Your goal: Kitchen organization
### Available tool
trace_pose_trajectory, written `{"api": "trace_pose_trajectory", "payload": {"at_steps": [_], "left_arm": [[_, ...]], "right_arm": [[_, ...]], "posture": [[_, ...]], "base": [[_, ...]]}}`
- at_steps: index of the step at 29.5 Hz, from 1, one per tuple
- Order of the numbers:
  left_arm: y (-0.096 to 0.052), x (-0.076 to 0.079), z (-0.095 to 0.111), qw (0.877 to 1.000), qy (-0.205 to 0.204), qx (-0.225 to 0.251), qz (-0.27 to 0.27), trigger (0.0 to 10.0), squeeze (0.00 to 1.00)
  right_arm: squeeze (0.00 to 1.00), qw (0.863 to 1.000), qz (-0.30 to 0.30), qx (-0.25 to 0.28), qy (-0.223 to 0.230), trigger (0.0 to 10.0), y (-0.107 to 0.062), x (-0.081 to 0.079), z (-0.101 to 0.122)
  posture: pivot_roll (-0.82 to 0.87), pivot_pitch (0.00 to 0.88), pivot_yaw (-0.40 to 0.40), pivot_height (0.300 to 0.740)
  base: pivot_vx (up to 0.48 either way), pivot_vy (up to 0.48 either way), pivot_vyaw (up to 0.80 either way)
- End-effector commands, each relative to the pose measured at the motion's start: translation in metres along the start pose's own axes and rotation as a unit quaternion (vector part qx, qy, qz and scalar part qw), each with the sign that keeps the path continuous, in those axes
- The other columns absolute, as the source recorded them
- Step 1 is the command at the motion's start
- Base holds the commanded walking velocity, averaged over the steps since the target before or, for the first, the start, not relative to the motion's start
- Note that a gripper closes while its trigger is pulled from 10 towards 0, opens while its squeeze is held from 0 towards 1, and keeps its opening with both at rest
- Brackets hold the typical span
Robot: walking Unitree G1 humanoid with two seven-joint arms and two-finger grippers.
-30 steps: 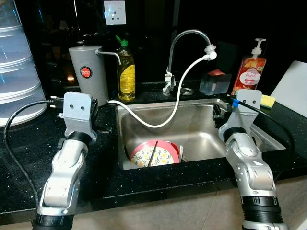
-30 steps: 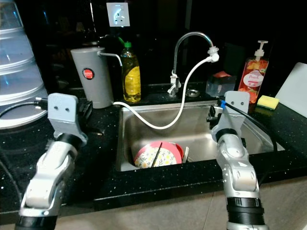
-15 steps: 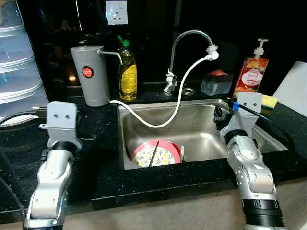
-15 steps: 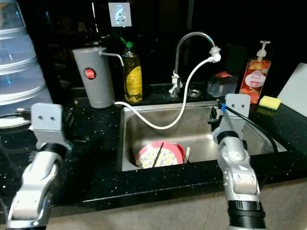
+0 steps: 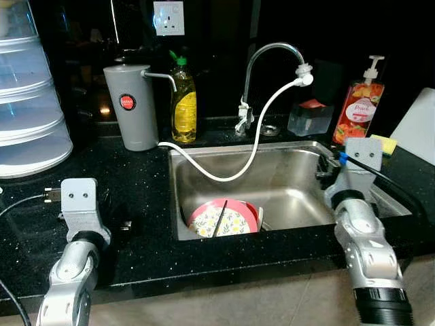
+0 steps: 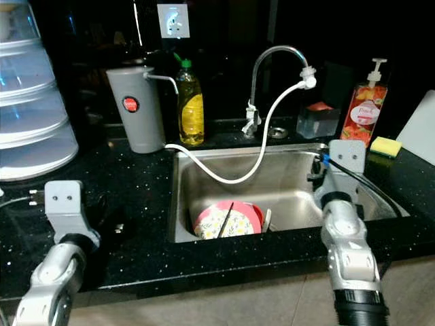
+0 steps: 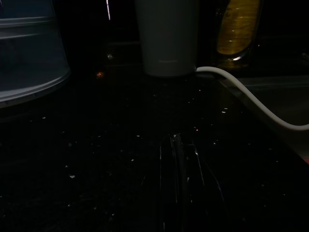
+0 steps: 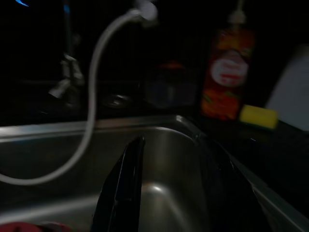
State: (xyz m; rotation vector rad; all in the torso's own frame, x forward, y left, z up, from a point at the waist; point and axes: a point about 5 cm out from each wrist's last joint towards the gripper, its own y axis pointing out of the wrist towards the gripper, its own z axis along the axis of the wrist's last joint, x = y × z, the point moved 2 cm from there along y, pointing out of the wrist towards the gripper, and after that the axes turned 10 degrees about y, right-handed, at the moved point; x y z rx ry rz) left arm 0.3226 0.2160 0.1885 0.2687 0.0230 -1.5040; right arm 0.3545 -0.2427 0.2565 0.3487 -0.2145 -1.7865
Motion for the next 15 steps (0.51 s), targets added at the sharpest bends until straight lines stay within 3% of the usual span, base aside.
{"api": "trace_pose_trajectory", "payload": {"at_steps": [1,7,10,15], "left_arm": [[-0.003,-0.001,-0.011,1.0,0.003,-0.016,-0.001,10.0,0.0],[-0.006,-0.001,-0.028,0.999,0.019,-0.034,0.002,10.0,0.0],[-0.006,-0.001,-0.031,0.999,0.02,-0.038,0.005,10.0,0.0],[-0.006,-0.003,-0.038,0.999,0.025,-0.044,0.006,10.0,0.0]], "right_arm": [[0.0,1.0,-0.013,-0.001,-0.012,10.0,-0.001,0.007,-0.004],[0.0,0.995,-0.076,0.009,-0.066,10.0,-0.006,0.035,-0.01],[0.0,0.982,-0.147,0.042,-0.114,10.0,-0.009,0.065,0.002],[0.0,0.97,-0.17,0.079,-0.154,10.0,-0.008,0.083,0.021]], "posture": [[-0.06,0.03,-0.016,0.74],[-0.07,0.028,-0.021,0.74],[-0.07,0.028,-0.02,0.74],[-0.07,0.03,-0.017,0.74]], "base": [[0.0,0.0,0.0],[0.0,0.0,0.0],[0.0,0.0,0.0],[0.0,0.0,0.0]]}}
